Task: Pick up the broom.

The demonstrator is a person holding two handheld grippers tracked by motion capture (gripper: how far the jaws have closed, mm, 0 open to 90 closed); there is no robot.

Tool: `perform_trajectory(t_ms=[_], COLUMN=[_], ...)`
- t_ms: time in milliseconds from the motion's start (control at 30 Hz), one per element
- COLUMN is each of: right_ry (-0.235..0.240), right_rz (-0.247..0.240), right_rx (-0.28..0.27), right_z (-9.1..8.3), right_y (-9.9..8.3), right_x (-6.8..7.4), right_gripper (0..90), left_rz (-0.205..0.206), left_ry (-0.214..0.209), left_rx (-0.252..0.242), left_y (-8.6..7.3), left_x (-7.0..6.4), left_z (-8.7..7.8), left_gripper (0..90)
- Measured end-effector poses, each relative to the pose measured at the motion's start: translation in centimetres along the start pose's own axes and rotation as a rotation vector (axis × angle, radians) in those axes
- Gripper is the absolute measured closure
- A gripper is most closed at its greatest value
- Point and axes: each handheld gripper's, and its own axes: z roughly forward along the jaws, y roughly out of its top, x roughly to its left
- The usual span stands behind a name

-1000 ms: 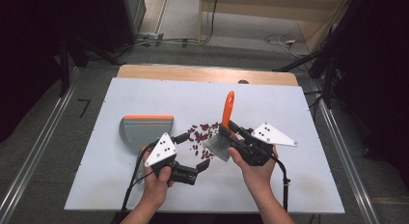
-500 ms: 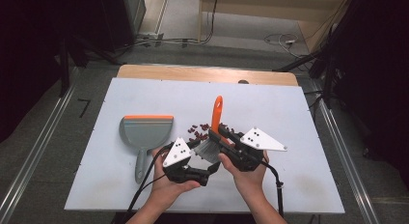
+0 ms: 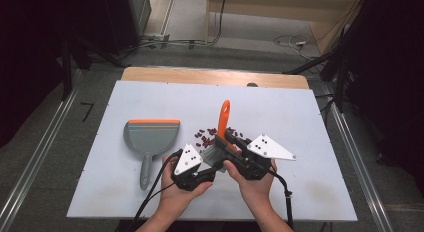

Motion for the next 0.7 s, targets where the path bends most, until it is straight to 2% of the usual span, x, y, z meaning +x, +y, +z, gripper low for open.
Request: perform_trajectory(t_ms=[100,167,300,367,433,467,500,533,567,600,700], right_ry=[-0.002,-0.008,-0.006,0.026,0.074,0.091,0.091,0.115,0.133,0.133,0.193], right_rz=[0.001,0.019,0.006,0.005,0.003,-0.006,-0.006,-0.003,0.004,0.004,0.017], right_rx=[0.002,0.003,0.009,0.003,0.006,0.012,0.012,0.020,0.018,0.018,0.037], right_z=[0.0,0.0,0.1,0.1,0.1,0.1,0.1,0.0,-0.2,-0.2,-0.5], right_y=[0.0,-0.1,-0.1,0.0,0.3,0.5,0.5,1.0,1.2,1.2,1.7], right_x=[0.0,-0.1,0.1,-0.1,-0.5,-0.7,-0.7,-1.3,-1.7,-1.7,-3.0], right_gripper=[69.2,69.1,68.8,65.9,57.2,53.3,53.3,48.0,45.9,45.9,40.5], left_rz=[0.000,0.004,0.013,0.019,0.032,0.030,0.030,0.031,0.021,0.021,0.028], left_ry=[-0.018,-0.019,-0.024,-0.029,-0.027,-0.039,-0.039,-0.042,-0.057,-0.057,-0.095], left_rx=[-0.004,0.003,0.016,0.014,0.020,0.018,0.018,0.016,0.007,0.007,-0.002], left_y=[0.0,0.0,0.1,0.1,0.3,0.5,0.5,0.6,0.7,0.7,1.1], left_x=[0.0,0.1,0.4,0.6,1.0,1.5,1.5,1.8,2.4,2.4,3.3], left_z=[-0.2,-0.2,-0.4,-0.6,-0.9,-1.2,-1.2,-1.5,-1.9,-1.9,-2.5], left_gripper=[78.6,82.3,84.9,85.3,85.5,85.5,85.6,85.6,85.6,85.6,85.6])
